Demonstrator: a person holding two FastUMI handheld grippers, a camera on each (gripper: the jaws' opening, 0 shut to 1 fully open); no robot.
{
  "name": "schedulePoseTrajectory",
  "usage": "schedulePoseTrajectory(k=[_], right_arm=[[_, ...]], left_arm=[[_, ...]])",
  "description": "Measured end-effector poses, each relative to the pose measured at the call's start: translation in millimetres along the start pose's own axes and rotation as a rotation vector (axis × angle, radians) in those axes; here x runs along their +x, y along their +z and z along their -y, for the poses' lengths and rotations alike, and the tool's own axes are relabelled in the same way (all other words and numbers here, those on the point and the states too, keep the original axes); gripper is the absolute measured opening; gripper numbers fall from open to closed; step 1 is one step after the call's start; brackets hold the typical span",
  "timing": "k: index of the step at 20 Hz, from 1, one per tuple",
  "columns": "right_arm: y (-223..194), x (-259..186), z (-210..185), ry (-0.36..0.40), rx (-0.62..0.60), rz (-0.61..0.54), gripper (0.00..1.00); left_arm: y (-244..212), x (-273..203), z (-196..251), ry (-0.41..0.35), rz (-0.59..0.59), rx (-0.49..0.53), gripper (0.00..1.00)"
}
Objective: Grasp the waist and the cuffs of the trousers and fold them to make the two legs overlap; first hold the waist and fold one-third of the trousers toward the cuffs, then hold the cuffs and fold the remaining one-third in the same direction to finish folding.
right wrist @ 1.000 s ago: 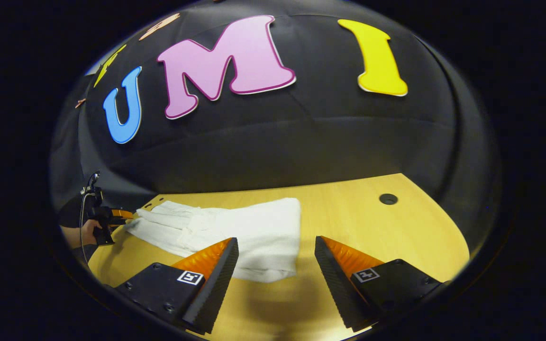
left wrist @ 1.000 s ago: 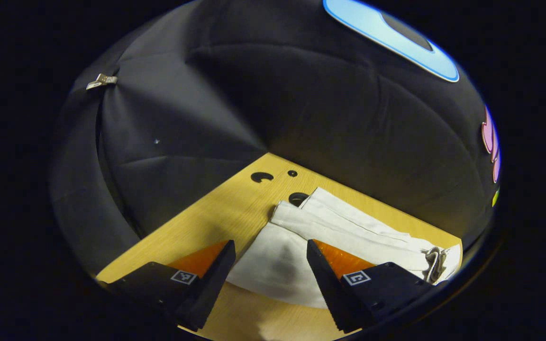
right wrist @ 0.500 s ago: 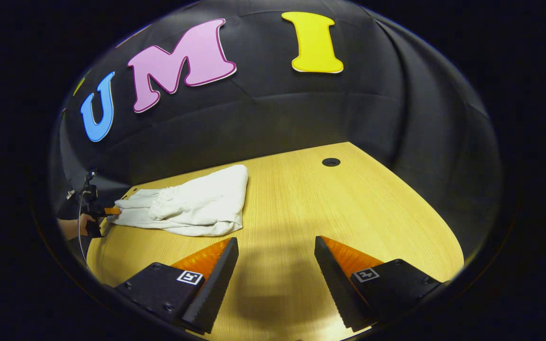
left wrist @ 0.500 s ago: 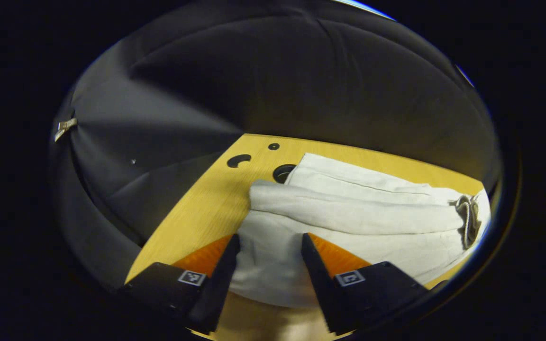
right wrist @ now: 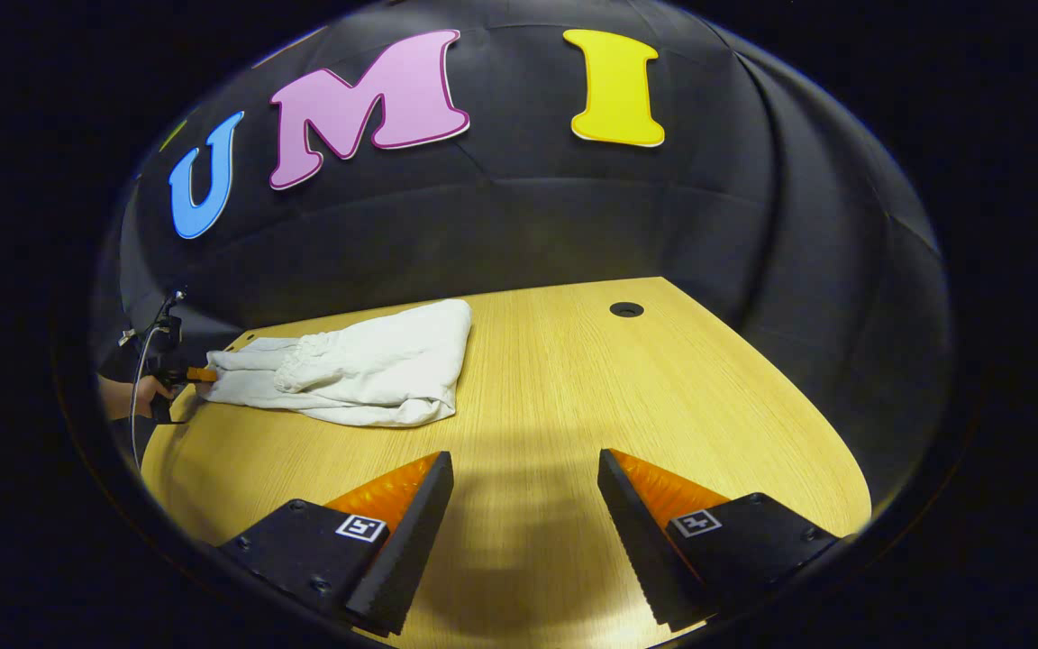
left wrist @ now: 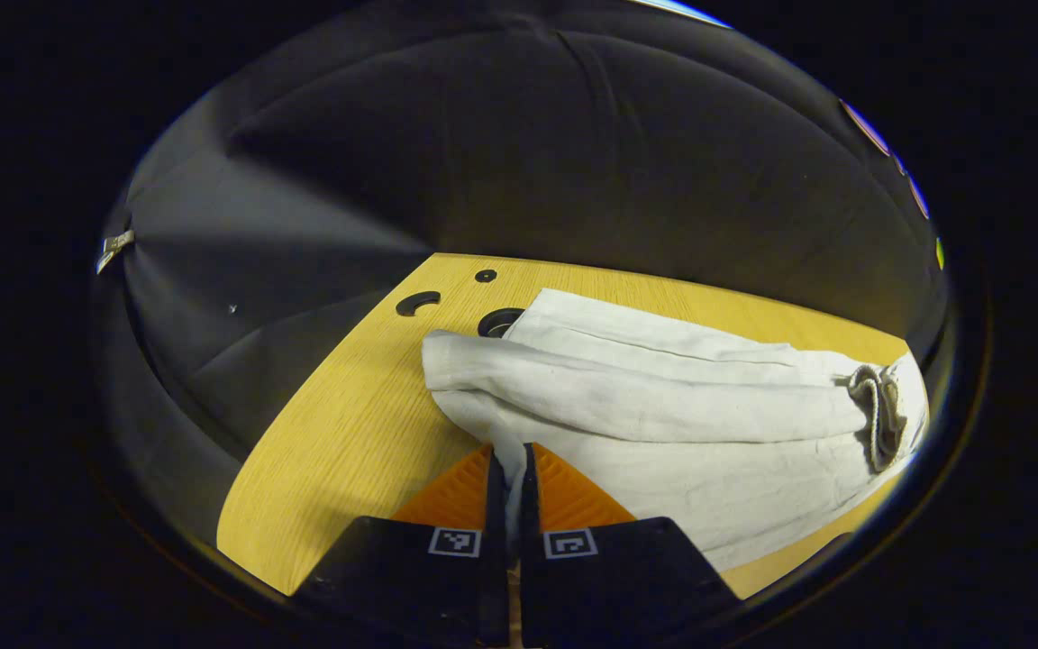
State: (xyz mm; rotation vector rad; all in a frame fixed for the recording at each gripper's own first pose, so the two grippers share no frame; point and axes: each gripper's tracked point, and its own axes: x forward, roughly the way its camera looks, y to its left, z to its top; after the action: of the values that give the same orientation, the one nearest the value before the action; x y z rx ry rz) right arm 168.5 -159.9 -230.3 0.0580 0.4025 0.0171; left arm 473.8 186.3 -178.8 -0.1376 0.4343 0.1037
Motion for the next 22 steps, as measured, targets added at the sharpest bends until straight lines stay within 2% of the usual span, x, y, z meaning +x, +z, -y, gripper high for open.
schedulePoseTrajectory(k=[1,4,5,6,8,12,15,19,22], right_arm=[[-0.6,1.2,3.8,-0.016,-0.011,0.001,0.98],[-1.9,1.4,5.4,-0.024,-0.004,-0.016,0.98],[0.6,-0.5,5.2,-0.025,0.007,-0.012,0.98],[4.1,-2.0,5.6,-0.030,0.021,-0.007,0.98],[10.0,-5.6,7.4,-0.039,0.064,-0.003,0.98],[17.8,-15.7,10.4,-0.053,0.102,0.013,0.98],[20.7,-26.8,12.1,-0.061,0.122,0.016,0.98],[29.8,-48.5,17.4,-0.069,0.143,0.034,0.98],[41.8,-61.3,25.6,-0.084,0.136,0.053,0.98]], left_arm=[[-1.3,-2.0,-0.1,0.000,-0.006,-0.009,0.08],[-4.9,-7.3,-2.7,0.057,-0.020,-0.019,0.07],[-4.7,-11.5,-5.5,0.096,-0.012,-0.049,0.07],[-1.7,-16.5,-0.6,0.101,0.001,-0.092,0.06],[7.4,-30.7,12.3,0.068,0.029,-0.166,0.06],[39.4,-62.7,23.3,0.042,0.081,-0.112,0.06],[64.5,-88.8,42.4,0.007,0.118,-0.123,0.06],[91.8,-117.6,78.9,-0.043,0.160,-0.106,0.06],[115.1,-140.7,121.9,-0.100,0.202,-0.081,0.06]])
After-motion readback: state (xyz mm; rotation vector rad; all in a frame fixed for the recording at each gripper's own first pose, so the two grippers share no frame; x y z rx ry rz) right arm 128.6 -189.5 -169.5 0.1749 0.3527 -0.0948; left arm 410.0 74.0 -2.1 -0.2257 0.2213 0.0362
